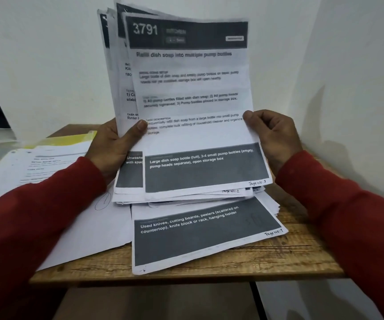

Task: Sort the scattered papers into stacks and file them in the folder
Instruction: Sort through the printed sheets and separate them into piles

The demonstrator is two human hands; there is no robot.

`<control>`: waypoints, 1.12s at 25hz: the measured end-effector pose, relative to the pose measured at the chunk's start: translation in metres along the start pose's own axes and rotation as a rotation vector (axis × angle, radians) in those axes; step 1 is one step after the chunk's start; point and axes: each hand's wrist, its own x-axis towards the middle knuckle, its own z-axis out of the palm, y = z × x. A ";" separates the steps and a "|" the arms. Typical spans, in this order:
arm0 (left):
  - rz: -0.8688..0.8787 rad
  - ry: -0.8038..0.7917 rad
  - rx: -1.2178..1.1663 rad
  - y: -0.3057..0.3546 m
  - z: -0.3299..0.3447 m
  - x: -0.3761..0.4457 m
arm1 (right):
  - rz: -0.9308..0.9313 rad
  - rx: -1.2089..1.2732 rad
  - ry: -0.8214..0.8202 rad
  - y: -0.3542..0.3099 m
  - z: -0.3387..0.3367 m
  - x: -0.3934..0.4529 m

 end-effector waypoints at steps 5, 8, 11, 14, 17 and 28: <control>-0.015 0.165 0.087 -0.006 -0.018 0.012 | 0.004 -0.051 0.297 0.017 -0.033 0.026; -0.009 0.361 0.090 -0.007 -0.037 0.020 | 0.059 -0.072 0.357 0.027 -0.045 0.035; -0.027 0.468 0.056 -0.008 -0.045 0.023 | 0.122 -0.100 0.390 0.030 -0.046 0.035; -0.017 0.516 0.023 -0.009 -0.046 0.025 | 0.166 -0.146 0.396 0.031 -0.047 0.035; 0.006 0.536 -0.006 -0.007 -0.046 0.027 | 0.188 -0.193 0.396 0.031 -0.048 0.036; 0.106 0.662 -0.020 0.011 -0.054 0.028 | 0.218 -0.381 0.021 0.040 -0.019 0.020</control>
